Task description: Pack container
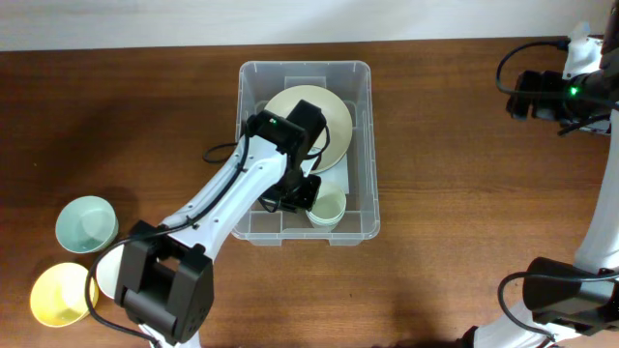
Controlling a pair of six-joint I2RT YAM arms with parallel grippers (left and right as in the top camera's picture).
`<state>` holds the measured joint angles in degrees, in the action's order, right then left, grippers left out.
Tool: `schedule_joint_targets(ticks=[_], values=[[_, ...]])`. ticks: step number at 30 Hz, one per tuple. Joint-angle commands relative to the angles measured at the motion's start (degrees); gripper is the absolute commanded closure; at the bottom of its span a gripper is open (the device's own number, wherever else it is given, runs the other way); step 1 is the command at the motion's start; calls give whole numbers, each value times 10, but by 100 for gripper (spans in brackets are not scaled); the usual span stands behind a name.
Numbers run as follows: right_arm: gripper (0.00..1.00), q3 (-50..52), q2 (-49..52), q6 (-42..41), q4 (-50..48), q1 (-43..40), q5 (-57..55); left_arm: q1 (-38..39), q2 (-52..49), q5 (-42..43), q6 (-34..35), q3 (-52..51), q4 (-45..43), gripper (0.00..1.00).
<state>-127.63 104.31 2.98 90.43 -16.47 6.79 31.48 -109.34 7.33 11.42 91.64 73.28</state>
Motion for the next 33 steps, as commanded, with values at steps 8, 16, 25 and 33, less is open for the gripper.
schedule_joint_targets(ticks=[8, 16, 25, 33], values=[[3, 1, 5, -5, 0, 0, 3, 0, -40, 75, -4, -5, -7, 100], [3, 1, 5, -5, 0, 0, 3, 0, -40, 101, -3, -5, -16, 100], [3, 1, 5, -5, 1, 0, 3, -2, -40, 51, -3, -2, -20, 99], [2, 1, 5, -5, 1, 0, 3, -29, -39, 35, -3, 16, -19, 99]])
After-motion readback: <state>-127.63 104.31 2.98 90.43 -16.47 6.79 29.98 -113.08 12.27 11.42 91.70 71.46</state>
